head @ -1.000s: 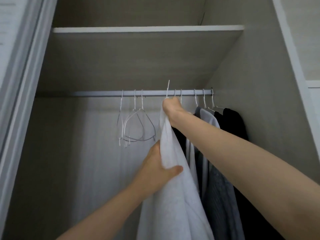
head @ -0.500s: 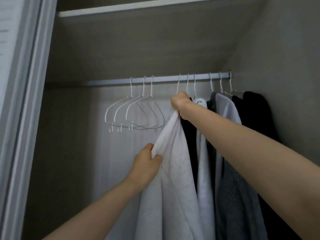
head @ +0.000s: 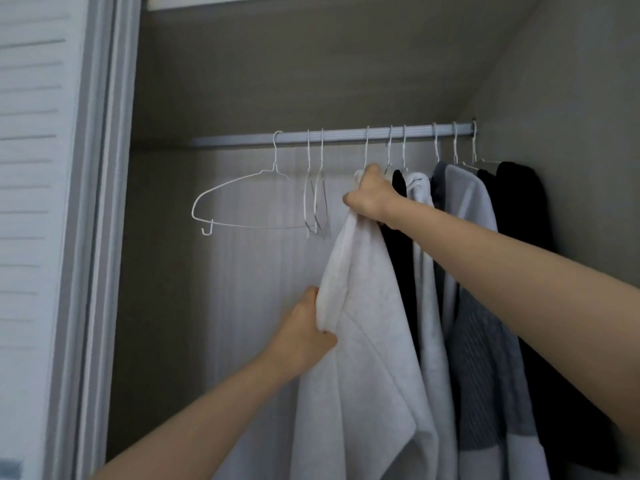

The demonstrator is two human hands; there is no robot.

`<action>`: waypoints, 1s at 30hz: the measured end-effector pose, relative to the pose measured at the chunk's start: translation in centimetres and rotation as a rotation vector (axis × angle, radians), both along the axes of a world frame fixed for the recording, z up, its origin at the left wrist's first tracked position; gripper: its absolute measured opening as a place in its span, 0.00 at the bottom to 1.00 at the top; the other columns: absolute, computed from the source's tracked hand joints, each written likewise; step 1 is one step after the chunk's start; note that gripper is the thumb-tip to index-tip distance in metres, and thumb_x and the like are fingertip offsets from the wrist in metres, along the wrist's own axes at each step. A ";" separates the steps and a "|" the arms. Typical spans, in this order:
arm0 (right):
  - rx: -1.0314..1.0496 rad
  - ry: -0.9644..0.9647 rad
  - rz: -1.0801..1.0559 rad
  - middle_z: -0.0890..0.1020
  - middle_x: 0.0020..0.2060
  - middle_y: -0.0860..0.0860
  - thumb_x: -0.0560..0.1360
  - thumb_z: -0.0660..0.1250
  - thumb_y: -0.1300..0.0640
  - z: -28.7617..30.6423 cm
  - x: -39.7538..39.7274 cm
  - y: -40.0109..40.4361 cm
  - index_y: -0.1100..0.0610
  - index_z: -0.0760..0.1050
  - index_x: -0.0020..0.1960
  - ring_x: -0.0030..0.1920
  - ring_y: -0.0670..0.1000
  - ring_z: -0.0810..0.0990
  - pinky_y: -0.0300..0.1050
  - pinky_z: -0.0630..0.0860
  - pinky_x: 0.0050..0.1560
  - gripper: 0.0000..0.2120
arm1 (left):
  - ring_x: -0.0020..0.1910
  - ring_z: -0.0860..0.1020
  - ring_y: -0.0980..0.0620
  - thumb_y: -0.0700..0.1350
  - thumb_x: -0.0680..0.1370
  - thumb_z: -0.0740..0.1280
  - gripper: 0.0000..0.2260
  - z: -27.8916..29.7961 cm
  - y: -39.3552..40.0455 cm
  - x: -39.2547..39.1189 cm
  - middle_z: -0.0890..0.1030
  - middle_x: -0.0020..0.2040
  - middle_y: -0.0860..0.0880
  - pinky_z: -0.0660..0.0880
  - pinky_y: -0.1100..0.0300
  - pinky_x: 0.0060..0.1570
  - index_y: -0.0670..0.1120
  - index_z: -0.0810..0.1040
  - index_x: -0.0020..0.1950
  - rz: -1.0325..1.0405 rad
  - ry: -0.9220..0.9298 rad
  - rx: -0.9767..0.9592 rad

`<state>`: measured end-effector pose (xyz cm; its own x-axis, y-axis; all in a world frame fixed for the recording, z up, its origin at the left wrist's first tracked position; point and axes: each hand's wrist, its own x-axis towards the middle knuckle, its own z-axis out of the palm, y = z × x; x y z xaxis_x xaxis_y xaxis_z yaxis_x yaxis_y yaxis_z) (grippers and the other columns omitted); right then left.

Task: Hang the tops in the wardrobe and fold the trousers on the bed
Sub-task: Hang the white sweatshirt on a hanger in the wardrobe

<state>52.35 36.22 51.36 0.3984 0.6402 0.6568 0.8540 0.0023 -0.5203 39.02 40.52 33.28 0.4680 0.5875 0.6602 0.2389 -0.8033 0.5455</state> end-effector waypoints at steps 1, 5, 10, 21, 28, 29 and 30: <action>0.008 -0.091 -0.039 0.69 0.62 0.61 0.76 0.62 0.59 -0.8 -0.4 -0.1 0.61 0.52 0.73 0.52 0.59 0.74 0.45 0.67 0.44 0.30 | 0.43 0.76 0.55 0.34 0.73 0.67 0.18 -0.8 -0.2 -0.4 0.76 0.49 0.51 0.68 0.70 0.35 0.43 0.70 0.61 0.016 0.022 0.012; -0.027 -0.255 -0.073 0.61 0.68 0.64 0.78 0.60 0.62 -4.7 -2.2 -1.8 0.56 0.48 0.76 0.55 0.62 0.73 0.47 0.69 0.48 0.31 | 0.46 0.73 0.53 0.34 0.74 0.66 0.18 -3.9 -1.4 -1.6 0.75 0.50 0.50 0.67 0.75 0.33 0.42 0.71 0.63 0.031 0.026 0.001; -0.096 -0.352 -0.089 0.62 0.66 0.62 0.79 0.57 0.57 -11.1 -4.3 -3.9 0.58 0.55 0.73 0.48 0.60 0.72 0.50 0.73 0.47 0.24 | 0.39 0.80 0.48 0.37 0.74 0.64 0.11 -8.6 -2.6 -2.8 0.82 0.43 0.46 0.75 0.55 0.39 0.40 0.77 0.56 0.047 -0.009 -0.088; -0.259 -0.560 0.116 0.47 0.78 0.54 0.81 0.53 0.50 -26.7 -6.8 -11.6 0.55 0.42 0.78 0.77 0.58 0.48 0.55 0.57 0.74 0.31 | 0.40 0.80 0.59 0.39 0.77 0.66 0.07 -16.0 -7.9 -6.6 0.81 0.40 0.58 0.75 0.65 0.44 0.51 0.76 0.51 0.215 -0.112 -0.185; -0.144 -0.557 0.352 0.62 0.74 0.55 0.80 0.52 0.48 -34.1 -6.0 -14.7 0.57 0.51 0.77 0.75 0.57 0.57 0.54 0.59 0.74 0.29 | 0.40 0.81 0.56 0.37 0.77 0.66 0.12 -21.6 -13.7 -7.3 0.83 0.41 0.55 0.78 0.60 0.46 0.53 0.75 0.55 0.312 -0.152 -0.312; -0.116 -0.553 0.376 0.64 0.73 0.56 0.80 0.55 0.50 -34.9 -5.7 -15.1 0.58 0.53 0.76 0.74 0.55 0.58 0.52 0.59 0.74 0.28 | 0.41 0.81 0.56 0.36 0.77 0.66 0.13 -22.4 -14.9 -7.3 0.83 0.40 0.55 0.78 0.60 0.47 0.53 0.74 0.56 0.337 -0.153 -0.294; -0.079 -0.534 0.405 0.67 0.71 0.56 0.79 0.59 0.52 -35.6 -5.3 -15.6 0.59 0.55 0.75 0.72 0.54 0.60 0.49 0.58 0.73 0.28 | 0.42 0.81 0.57 0.36 0.77 0.66 0.13 -22.9 -16.1 -7.2 0.83 0.40 0.56 0.77 0.61 0.48 0.53 0.74 0.56 0.376 -0.157 -0.284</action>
